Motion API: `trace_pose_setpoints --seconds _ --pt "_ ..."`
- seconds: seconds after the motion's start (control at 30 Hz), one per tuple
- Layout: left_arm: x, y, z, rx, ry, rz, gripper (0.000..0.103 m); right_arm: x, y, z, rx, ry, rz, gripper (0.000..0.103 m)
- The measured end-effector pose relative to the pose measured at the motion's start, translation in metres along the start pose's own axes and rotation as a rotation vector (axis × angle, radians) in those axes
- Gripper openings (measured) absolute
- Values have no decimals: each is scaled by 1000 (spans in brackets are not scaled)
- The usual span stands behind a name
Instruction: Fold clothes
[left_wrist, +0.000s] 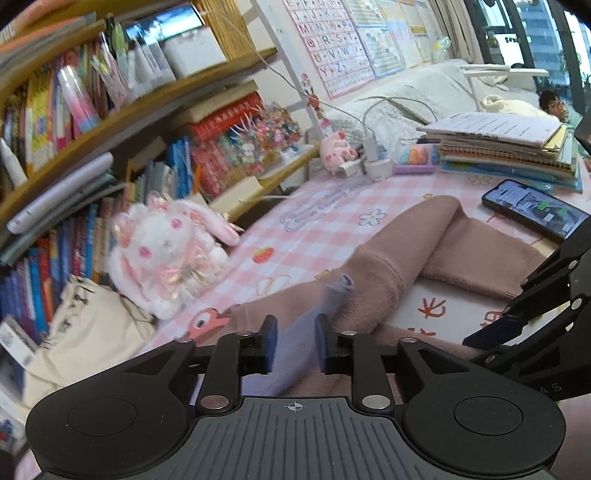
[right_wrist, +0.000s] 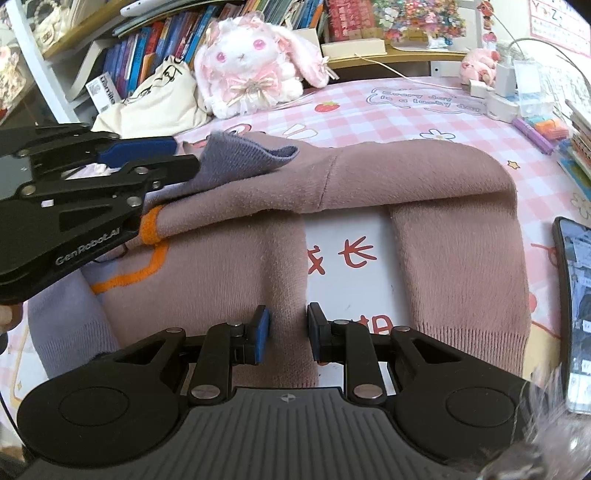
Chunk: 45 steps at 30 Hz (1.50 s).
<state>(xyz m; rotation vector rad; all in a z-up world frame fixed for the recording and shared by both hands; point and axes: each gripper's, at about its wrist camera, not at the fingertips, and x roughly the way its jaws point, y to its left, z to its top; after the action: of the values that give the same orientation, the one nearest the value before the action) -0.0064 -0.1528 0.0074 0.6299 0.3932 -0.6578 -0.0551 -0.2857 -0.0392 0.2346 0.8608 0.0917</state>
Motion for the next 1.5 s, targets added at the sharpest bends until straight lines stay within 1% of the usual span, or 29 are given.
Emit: trace_pose_setpoints --seconds 0.07,0.13,0.17,0.23,0.3,0.37,0.43,0.5,0.6,0.63,0.7,0.77,0.83,0.9,1.03,1.1,1.13,1.17,1.2,1.23,1.27,1.37,1.43,1.5 --pt "-6 1 0 -1 -17 5 49 0 2 0 -4 0 -10 21" --pt "-9 1 1 12 -34 -4 54 1 3 1 0 -2 -21 21" --pt "-9 1 1 25 -42 -11 54 1 3 0 6 -8 -25 21" --pt "-1 -5 2 55 -32 12 54 0 5 -3 1 -22 -32 21" --pt "8 -11 3 62 9 37 54 0 5 -4 17 -31 -38 21" --pt "12 -18 5 74 28 30 54 0 4 -2 30 -22 -41 21" --pt "12 -25 6 126 14 1 54 1 4 2 35 -3 -43 21" --pt "15 -31 7 166 27 -2 54 2 1 5 39 15 -31 21" --pt "16 -31 6 152 28 -33 54 1 -5 7 78 23 -4 21" --pt "15 -32 5 145 27 -34 52 0 -6 7 78 23 0 21" --pt "15 -33 3 131 36 -42 53 0 -1 5 27 19 -7 21" --pt "16 -33 3 120 57 -72 54 0 4 2 -34 14 -18 21" --pt "16 -32 4 127 56 -96 54 0 8 1 -74 12 -31 21" --pt "19 -32 3 150 60 -94 54 1 10 1 -80 13 -41 21" --pt "32 -30 0 142 125 -90 54 2 10 3 -68 19 -54 21" --pt "31 -27 1 117 102 -97 54 2 11 5 -59 28 -60 21" --pt "32 -26 2 104 93 -97 53 3 12 5 -53 30 -65 21" --pt "32 -24 2 91 84 -98 47 3 12 6 -45 32 -71 21" --pt "33 -21 3 70 77 -104 40 3 13 6 -36 35 -77 21" --pt "34 -18 3 49 70 -111 28 3 14 7 -28 39 -84 21" --pt "35 -14 3 26 67 -123 23 4 15 7 -27 41 -89 21" --pt "36 -2 4 -48 60 -137 14 4 16 7 -42 45 -92 22" --pt "32 11 5 -126 49 -134 9 4 13 8 -30 46 -83 22" --pt "29 24 6 -204 39 -131 7 4 12 10 -17 54 -78 22"
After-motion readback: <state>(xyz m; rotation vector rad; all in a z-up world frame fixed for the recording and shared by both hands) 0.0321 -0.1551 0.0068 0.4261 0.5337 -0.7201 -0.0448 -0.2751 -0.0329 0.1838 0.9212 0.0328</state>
